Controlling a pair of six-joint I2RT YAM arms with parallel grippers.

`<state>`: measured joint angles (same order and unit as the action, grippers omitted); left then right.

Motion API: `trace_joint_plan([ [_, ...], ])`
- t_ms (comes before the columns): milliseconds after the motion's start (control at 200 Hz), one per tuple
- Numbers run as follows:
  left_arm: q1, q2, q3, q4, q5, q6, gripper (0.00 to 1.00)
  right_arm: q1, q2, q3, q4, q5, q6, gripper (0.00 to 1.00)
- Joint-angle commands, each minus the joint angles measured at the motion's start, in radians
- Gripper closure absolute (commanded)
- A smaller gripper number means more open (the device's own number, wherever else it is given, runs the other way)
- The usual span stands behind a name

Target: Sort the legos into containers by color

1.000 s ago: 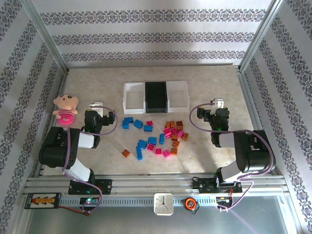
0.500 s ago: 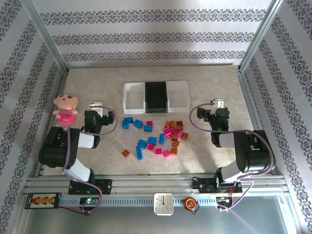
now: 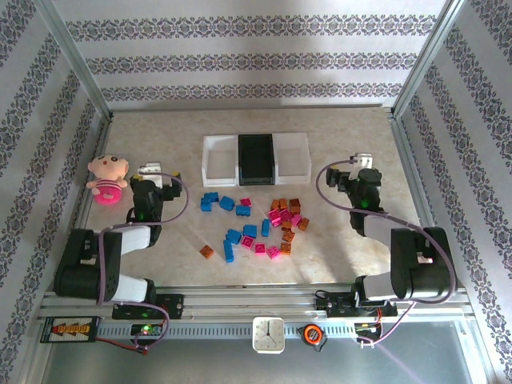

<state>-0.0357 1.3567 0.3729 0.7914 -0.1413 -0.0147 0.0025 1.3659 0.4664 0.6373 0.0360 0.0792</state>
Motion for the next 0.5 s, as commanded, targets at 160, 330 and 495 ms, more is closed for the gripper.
trace_joint_plan([
  [160,-0.009,-0.223,-0.035,-0.009,-0.085,-0.324,0.01,0.095,-0.117,0.135,-0.409,0.386,0.178,0.02],
  [330,0.027,-0.355,-0.087,-0.041,-0.149,-0.788,0.01,-0.042,-0.184,0.081,-0.512,0.092,0.649,0.02],
  [495,0.066,-0.377,-0.112,0.122,0.068,-0.838,0.01,-0.059,-0.135,0.112,-0.527,-0.225,0.643,0.02],
])
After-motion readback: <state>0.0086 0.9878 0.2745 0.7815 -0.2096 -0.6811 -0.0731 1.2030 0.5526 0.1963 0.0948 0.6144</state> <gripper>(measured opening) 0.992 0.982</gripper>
